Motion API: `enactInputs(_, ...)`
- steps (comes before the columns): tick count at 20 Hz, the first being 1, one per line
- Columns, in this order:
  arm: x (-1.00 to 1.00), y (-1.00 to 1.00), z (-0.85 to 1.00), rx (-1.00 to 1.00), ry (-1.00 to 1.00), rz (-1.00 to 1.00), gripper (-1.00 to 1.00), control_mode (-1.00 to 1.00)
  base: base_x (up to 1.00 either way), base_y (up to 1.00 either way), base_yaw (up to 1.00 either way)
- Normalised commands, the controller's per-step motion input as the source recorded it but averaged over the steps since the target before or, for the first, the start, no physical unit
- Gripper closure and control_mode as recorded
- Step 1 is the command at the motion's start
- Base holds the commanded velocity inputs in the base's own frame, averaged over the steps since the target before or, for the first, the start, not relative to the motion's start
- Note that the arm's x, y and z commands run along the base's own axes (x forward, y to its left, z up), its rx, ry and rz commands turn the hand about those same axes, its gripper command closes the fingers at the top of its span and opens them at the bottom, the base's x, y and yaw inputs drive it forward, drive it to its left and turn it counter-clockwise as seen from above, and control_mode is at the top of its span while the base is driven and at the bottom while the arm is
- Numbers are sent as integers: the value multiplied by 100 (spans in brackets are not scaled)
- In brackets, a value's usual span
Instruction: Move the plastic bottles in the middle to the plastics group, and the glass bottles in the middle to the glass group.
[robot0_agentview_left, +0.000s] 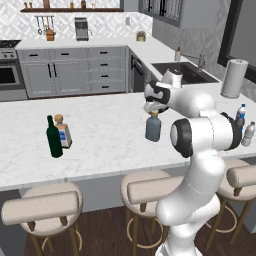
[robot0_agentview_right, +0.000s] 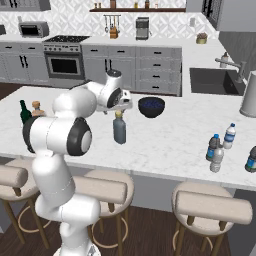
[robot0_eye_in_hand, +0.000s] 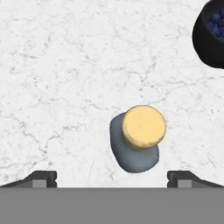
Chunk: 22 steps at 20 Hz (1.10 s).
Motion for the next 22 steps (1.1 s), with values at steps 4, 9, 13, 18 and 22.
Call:
enactInputs(4,43,0,-18,-6,0,0,-100,-100,0,0,0)
enactInputs(9,8,-6,-24,-4,1,0,-100,-100,0,0,0)
enactInputs(13,-1,-16,-14,0,0,0,-100,-100,0,0,0)
enactInputs(18,14,-4,-29,0,1,0,-100,-100,0,0,0)
enactInputs(22,35,1,-27,0,0,0,-100,-100,0,0,0)
